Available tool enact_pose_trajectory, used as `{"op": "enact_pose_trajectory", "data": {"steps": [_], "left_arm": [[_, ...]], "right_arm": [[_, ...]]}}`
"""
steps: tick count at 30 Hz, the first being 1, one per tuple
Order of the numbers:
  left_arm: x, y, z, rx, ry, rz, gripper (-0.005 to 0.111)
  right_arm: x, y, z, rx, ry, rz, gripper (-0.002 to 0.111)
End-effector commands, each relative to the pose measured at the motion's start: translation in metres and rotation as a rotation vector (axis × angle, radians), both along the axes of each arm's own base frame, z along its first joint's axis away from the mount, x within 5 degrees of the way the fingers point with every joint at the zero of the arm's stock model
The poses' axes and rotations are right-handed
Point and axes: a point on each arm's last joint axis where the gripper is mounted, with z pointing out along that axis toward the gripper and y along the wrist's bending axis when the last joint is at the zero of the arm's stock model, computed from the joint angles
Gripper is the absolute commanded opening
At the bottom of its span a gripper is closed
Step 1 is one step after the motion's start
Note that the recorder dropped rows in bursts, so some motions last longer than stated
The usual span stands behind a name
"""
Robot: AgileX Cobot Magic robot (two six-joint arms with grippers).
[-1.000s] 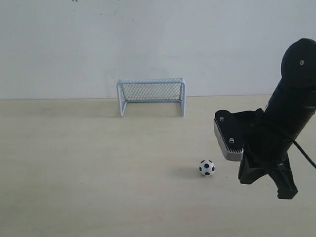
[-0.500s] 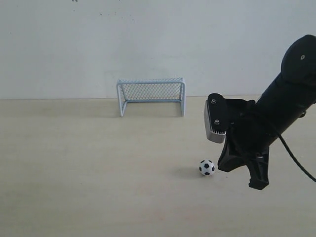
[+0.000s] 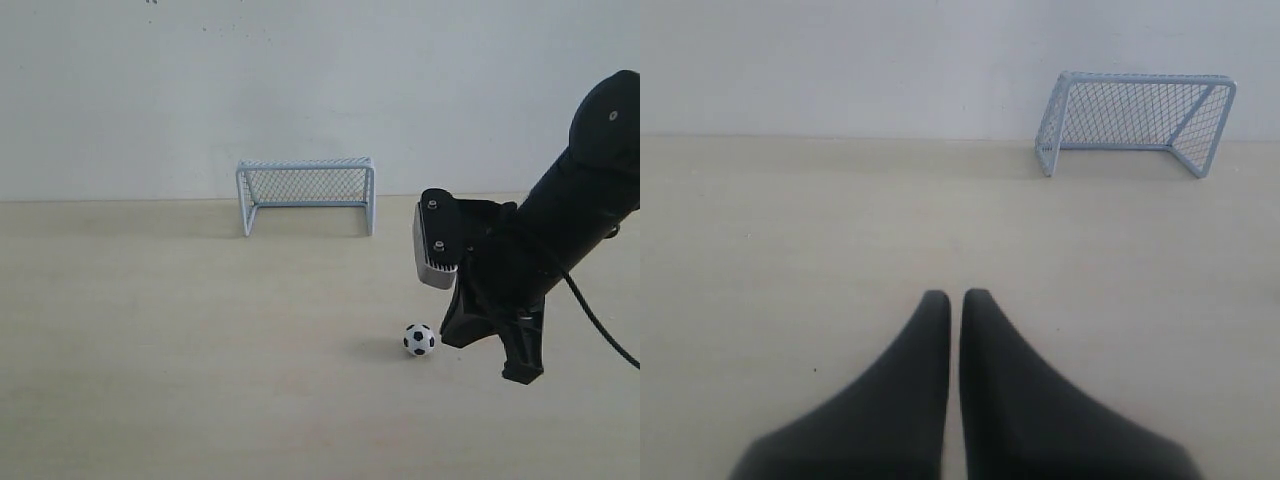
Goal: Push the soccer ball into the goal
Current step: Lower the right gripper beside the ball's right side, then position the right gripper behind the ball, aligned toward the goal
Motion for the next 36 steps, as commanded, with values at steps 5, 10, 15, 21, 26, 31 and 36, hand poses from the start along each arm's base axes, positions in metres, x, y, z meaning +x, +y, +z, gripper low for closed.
{"op": "enact_pose_trajectory", "data": {"steps": [5,10,15,21,26,31,36], "left_arm": [[0.0,0.0,-0.001,-0.006,0.002,0.005,0.004],[0.0,0.0,-0.001,-0.006,0.002,0.005,0.004],[0.0,0.0,-0.001,-0.006,0.002,0.005,0.004],[0.0,0.0,-0.001,-0.006,0.002,0.005,0.004],[0.0,0.0,-0.001,-0.006,0.002,0.005,0.004],[0.0,0.0,-0.001,-0.006,0.002,0.005,0.004],[0.0,0.0,-0.001,-0.006,0.002,0.005,0.004]], "right_arm": [[0.001,0.005,0.005,0.067,0.013,-0.042,0.0],[0.001,0.005,0.005,0.067,0.015,-0.041,0.0],[0.002,0.005,0.005,0.068,-0.003,-0.052,0.0],[0.027,-0.023,0.005,-0.332,-0.368,0.183,0.0],[0.041,-0.032,-0.015,-0.584,-0.417,0.563,0.0],[0.047,-0.03,-0.025,-0.578,-0.186,0.607,0.0],[0.039,-0.012,-0.006,-0.358,-0.057,0.663,0.0]]}}
